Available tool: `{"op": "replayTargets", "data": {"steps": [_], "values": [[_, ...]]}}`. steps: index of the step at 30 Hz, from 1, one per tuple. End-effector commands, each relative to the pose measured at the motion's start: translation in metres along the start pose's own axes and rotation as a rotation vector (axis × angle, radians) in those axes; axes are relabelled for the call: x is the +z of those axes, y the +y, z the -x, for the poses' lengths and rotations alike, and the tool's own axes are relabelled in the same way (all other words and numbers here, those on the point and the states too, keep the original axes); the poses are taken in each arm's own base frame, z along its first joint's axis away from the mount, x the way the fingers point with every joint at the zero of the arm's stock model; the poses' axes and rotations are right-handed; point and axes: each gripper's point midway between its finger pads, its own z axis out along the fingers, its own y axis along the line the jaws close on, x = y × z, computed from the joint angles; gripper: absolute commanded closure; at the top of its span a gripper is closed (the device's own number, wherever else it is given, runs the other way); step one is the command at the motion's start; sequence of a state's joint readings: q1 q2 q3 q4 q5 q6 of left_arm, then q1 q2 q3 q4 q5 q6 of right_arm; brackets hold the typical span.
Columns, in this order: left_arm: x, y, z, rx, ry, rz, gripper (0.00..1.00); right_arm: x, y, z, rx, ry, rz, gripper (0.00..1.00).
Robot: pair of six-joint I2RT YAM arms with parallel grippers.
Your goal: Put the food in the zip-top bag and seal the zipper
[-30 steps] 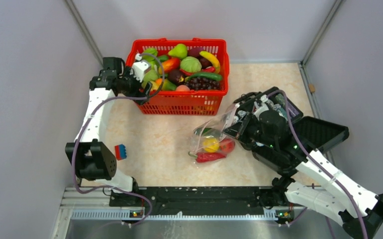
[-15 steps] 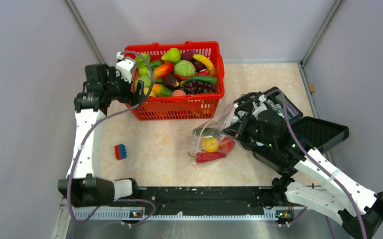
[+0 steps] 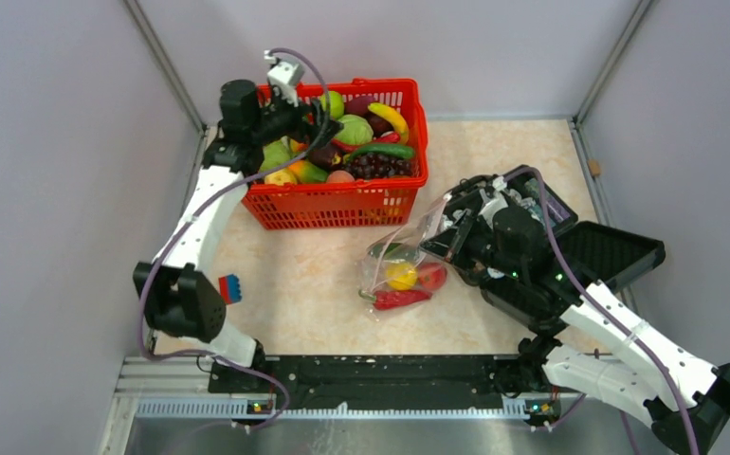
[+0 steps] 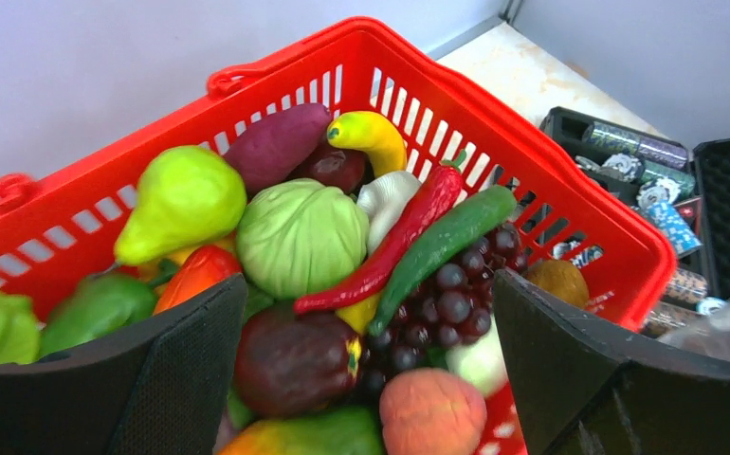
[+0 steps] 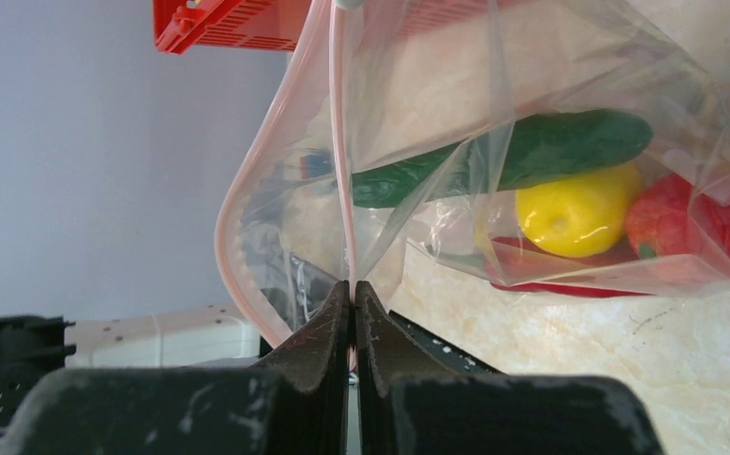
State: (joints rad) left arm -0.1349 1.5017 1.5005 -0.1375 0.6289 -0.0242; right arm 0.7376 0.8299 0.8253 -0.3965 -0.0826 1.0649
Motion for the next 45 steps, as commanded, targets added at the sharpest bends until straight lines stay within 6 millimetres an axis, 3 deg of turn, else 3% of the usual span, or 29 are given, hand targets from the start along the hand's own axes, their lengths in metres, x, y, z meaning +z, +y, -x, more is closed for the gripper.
{"op": "replayTargets", "data": {"steps": [1, 12, 16, 23, 28, 30, 39, 42, 45], "values": [[0.033, 0.01, 0.011, 0.068, 0.006, 0.068, 0.03, -0.009, 0.036, 0.009, -0.003, -0.015, 0.116, 1.0], [0.098, 0.041, -0.035, 0.009, 0.108, 0.07, 0.05, -0.011, 0.037, 0.01, -0.018, -0.015, 0.119, 1.0], [0.112, 0.046, -0.046, -0.01, 0.124, 0.072, 0.06, -0.01, 0.035, 0.009, -0.018, -0.013, 0.113, 1.0], [0.117, 0.034, -0.08, 0.041, 0.244, 0.059, 0.04, -0.01, 0.031, 0.009, -0.013, -0.019, 0.098, 1.0], [0.12, 0.052, -0.1, 0.115, 0.333, 0.222, 0.01, -0.009, 0.031, 0.009, -0.012, -0.018, 0.103, 1.0], [0.125, 0.057, -0.113, 0.119, 0.382, 0.242, 0.01, -0.01, 0.031, 0.009, -0.01, -0.018, 0.101, 1.0], [0.136, 0.068, -0.141, 0.106, 0.467, 0.304, 0.04, -0.011, 0.029, 0.009, -0.007, -0.025, 0.096, 1.0], [0.135, 0.064, -0.146, 0.092, 0.484, 0.284, 0.13, -0.011, 0.028, 0.01, -0.004, -0.03, 0.097, 1.0], [0.133, 0.055, -0.139, 0.08, 0.465, 0.25, 0.39, -0.01, 0.028, 0.009, -0.002, -0.029, 0.095, 1.0]]}}
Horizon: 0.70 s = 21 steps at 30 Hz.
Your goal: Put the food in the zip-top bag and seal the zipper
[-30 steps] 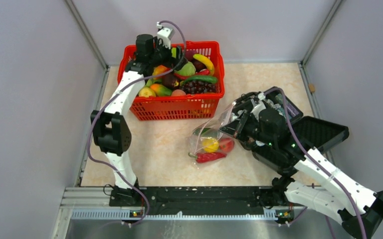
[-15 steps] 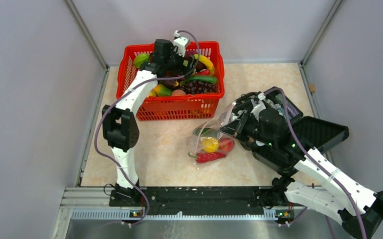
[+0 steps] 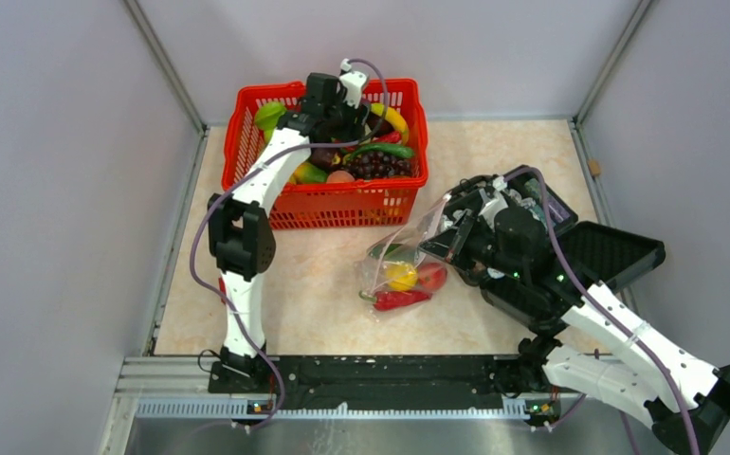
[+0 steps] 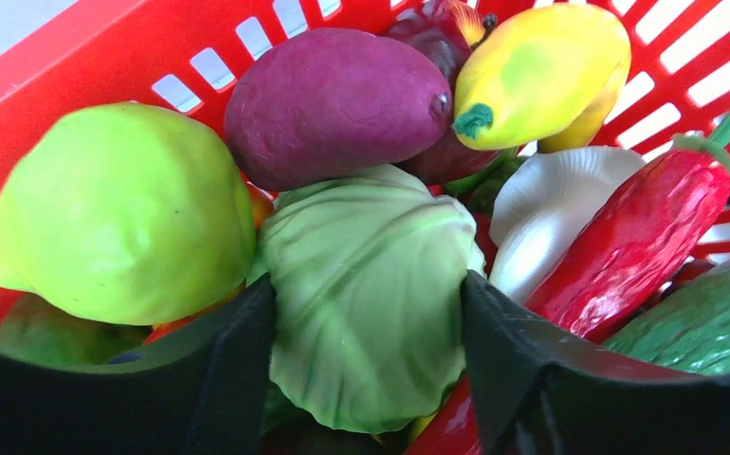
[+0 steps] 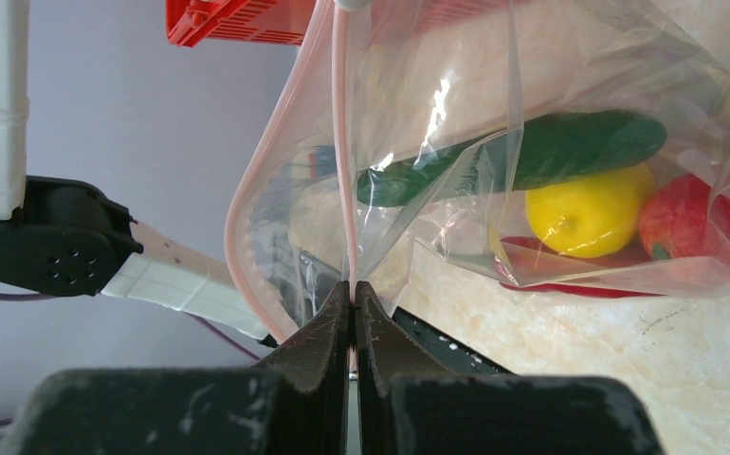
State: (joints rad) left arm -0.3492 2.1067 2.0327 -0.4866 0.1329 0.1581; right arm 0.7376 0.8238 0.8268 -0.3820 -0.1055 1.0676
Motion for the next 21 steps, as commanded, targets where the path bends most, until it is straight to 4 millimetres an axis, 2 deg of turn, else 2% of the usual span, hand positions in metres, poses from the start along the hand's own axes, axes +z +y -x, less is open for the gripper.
{"op": "replayTargets", "data": {"steps": [1, 5, 8, 13, 18, 21], "values": [[-0.005, -0.003, -0.003, -0.004, 0.013, -0.021, 0.47, -0.007, 0.021, 0.01, -0.003, -0.036, 0.064, 1.0], [-0.033, -0.007, 0.023, -0.001, -0.065, -0.034, 0.67, -0.007, 0.022, 0.011, -0.004, -0.038, 0.066, 1.0], [-0.062, -0.01, 0.044, 0.003, -0.149, -0.031, 0.76, -0.007, 0.022, 0.011, -0.003, -0.042, 0.064, 1.0], [-0.113, -0.013, 0.073, 0.01, -0.279, -0.012, 0.78, -0.006, 0.022, 0.011, -0.002, -0.041, 0.068, 1.0], [-0.152, -0.021, 0.084, 0.003, -0.369, -0.027, 0.71, -0.004, 0.022, 0.011, -0.002, -0.041, 0.069, 1.0], [-0.171, -0.024, 0.087, -0.009, -0.412, -0.024, 0.7, -0.003, 0.022, 0.01, -0.004, -0.034, 0.071, 1.0]]}}
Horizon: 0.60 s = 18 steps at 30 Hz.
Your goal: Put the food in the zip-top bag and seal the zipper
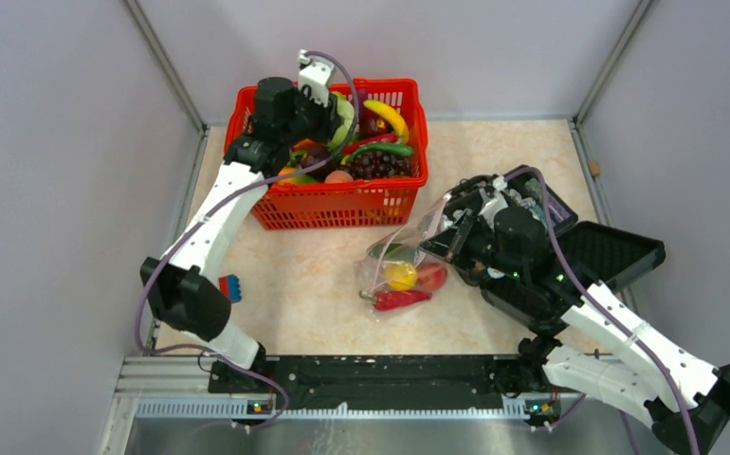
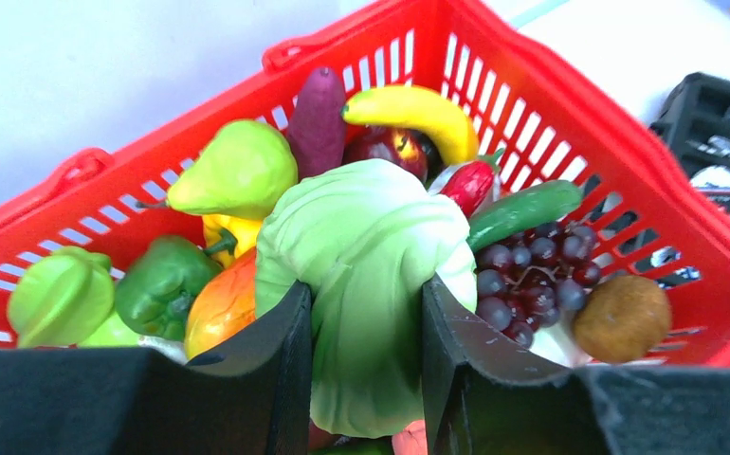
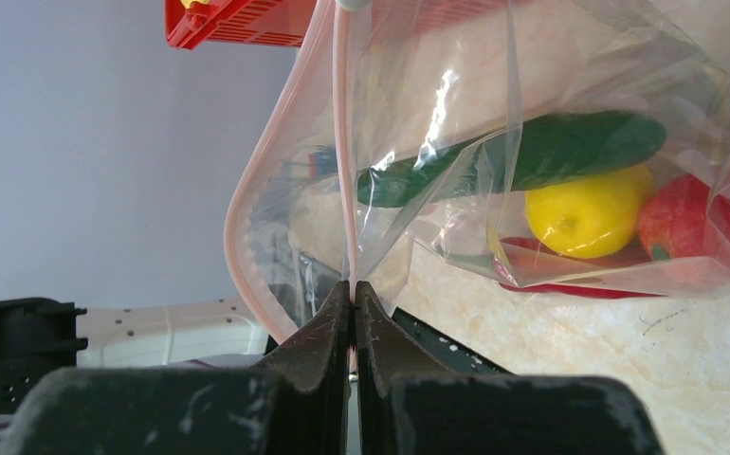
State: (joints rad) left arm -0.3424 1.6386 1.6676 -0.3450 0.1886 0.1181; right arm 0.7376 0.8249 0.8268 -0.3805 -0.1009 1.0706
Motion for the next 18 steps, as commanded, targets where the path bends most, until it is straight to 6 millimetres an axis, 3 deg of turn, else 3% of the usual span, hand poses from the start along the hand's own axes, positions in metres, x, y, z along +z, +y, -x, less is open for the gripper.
{"op": "replayTargets", "data": {"steps": [1, 9, 18], "values": [[-0.034, -0.008, 0.046, -0.008, -0.181, -0.007, 0.69, -0.003, 0.023, 0.009, -0.006, -0.028, 0.074, 1.0], [-0.072, -0.035, 0.051, -0.052, -0.247, -0.111, 0.66, -0.003, 0.023, 0.008, -0.004, -0.027, 0.079, 1.0], [-0.122, -0.067, 0.062, -0.096, -0.324, -0.24, 0.64, -0.007, 0.037, 0.01, 0.003, -0.018, 0.128, 1.0]]}}
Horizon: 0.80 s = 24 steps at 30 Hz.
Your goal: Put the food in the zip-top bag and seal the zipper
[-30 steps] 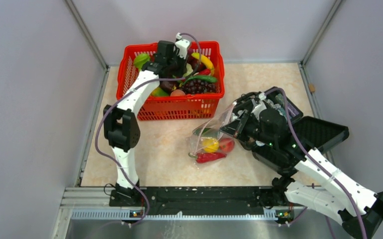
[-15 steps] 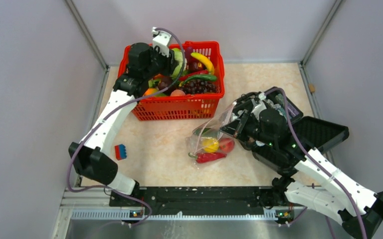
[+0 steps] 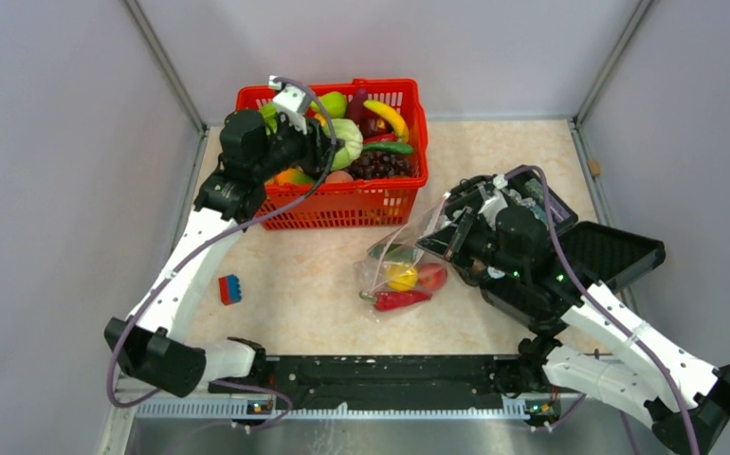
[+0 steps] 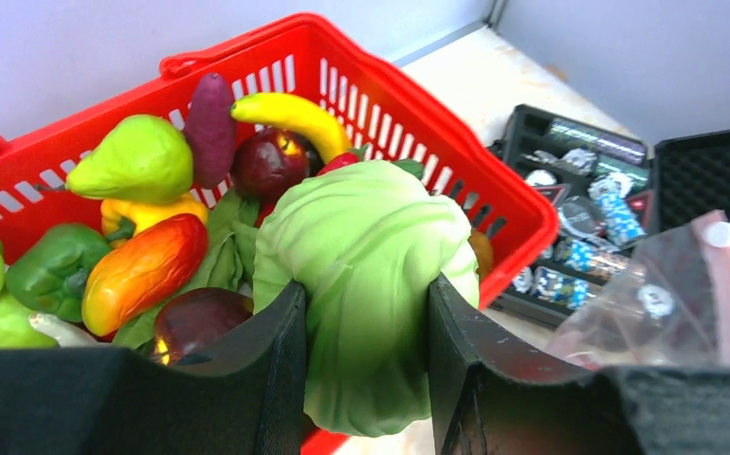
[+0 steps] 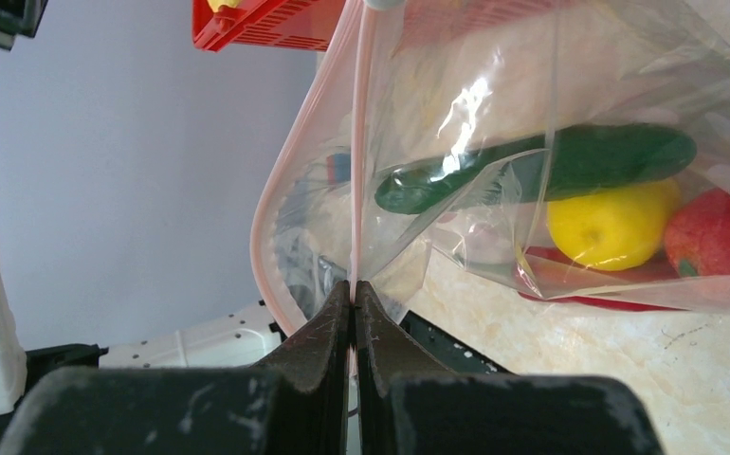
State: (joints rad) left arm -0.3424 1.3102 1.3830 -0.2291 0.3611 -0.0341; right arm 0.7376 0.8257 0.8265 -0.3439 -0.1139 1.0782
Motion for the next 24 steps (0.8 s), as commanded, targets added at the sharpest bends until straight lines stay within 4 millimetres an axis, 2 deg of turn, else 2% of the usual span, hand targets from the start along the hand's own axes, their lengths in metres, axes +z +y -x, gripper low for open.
{"op": "replayTargets", "data": {"steps": [1, 6, 12, 19, 24], "values": [[-0.031, -0.031, 0.047, 0.016, -0.162, -0.095, 0.64, -0.006, 0.031, 0.007, 0.0, -0.008, 0.1, 1.0], [-0.051, -0.052, 0.055, 0.01, -0.189, -0.178, 0.63, -0.007, 0.04, 0.006, 0.015, 0.002, 0.146, 1.0], [-0.064, -0.084, 0.048, -0.051, -0.155, -0.34, 0.61, -0.001, 0.033, 0.003, 0.035, 0.004, 0.137, 1.0], [-0.092, -0.145, 0.037, -0.04, -0.116, -0.614, 0.59, 0.004, 0.028, 0.004, 0.04, -0.008, 0.12, 1.0], [-0.107, -0.185, 0.026, -0.018, -0.086, -0.741, 0.58, 0.009, 0.028, 0.008, 0.044, -0.024, 0.114, 1.0]]}}
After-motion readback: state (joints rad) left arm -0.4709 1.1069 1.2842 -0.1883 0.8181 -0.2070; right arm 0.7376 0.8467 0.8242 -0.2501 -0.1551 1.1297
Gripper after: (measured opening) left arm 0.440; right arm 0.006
